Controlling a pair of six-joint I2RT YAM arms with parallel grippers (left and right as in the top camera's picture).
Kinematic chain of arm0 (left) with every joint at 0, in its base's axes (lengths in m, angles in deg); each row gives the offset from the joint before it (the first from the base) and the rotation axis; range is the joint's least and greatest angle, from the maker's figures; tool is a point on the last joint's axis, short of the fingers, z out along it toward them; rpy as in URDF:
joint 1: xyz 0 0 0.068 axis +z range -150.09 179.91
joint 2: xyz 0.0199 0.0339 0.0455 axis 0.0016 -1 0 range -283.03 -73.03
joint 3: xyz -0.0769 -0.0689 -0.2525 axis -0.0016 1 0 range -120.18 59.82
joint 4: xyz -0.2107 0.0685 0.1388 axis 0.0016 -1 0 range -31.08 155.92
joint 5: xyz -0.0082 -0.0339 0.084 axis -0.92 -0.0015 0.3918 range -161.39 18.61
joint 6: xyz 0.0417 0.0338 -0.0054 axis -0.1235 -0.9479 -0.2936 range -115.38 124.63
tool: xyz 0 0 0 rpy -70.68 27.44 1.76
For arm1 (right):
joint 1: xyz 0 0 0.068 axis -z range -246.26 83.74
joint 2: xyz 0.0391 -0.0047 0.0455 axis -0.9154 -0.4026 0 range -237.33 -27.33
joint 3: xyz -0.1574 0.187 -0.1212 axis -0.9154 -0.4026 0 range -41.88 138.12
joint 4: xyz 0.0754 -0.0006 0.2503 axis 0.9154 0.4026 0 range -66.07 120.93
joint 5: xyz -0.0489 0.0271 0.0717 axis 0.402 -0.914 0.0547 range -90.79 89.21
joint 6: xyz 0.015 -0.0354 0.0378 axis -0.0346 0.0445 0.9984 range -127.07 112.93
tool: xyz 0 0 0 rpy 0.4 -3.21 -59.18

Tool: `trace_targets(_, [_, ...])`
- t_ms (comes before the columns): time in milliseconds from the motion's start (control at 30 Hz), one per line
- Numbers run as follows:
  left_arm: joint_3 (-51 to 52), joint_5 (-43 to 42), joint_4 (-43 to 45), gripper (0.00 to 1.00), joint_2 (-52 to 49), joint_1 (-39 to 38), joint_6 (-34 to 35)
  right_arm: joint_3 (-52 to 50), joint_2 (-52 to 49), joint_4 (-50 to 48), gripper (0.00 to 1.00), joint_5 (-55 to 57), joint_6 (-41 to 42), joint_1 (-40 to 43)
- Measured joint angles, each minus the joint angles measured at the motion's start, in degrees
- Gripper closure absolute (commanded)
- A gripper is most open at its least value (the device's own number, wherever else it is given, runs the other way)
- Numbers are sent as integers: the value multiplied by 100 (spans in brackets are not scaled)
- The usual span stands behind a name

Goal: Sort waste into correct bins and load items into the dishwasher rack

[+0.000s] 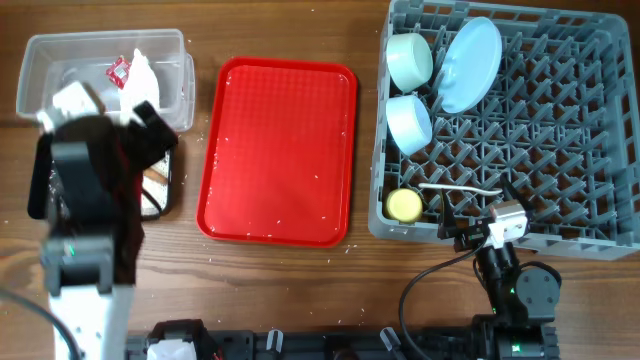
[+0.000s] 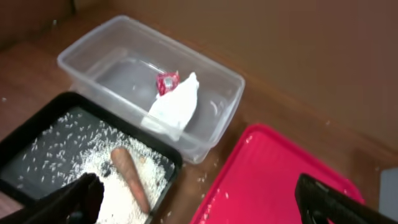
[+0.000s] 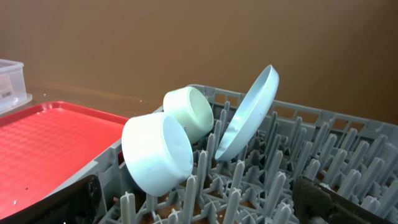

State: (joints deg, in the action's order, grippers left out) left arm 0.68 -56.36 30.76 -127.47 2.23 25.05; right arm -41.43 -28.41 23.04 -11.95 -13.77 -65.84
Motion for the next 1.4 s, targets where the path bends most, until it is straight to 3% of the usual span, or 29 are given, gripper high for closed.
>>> trace_targets(233, [2726, -741, 3969, 0, 1591, -28, -22, 0, -2, -2, 0, 0, 2, 2])
trace_targets(333, [3569, -1012, 4583, 0, 2151, -90, -28, 0, -2, 4, 0, -2, 0, 2])
trace_targets(533, [4937, -1220, 4242, 0, 3552, -111, -404, 0, -2, 0, 0, 0, 0, 2])
trace_targets(767, [5274, -1217, 3504, 0, 4577, -111, -890, 0, 4, 0, 0, -2, 0, 2])
trace_targets(1033, [5794, -1220, 3117, 0, 5309, -111, -1102, 0, 4, 0, 0, -2, 0, 2])
trace_targets(1400, [5834, -1285, 3084, 0, 5340, -111, -1394, 0, 4, 0, 0, -2, 0, 2])
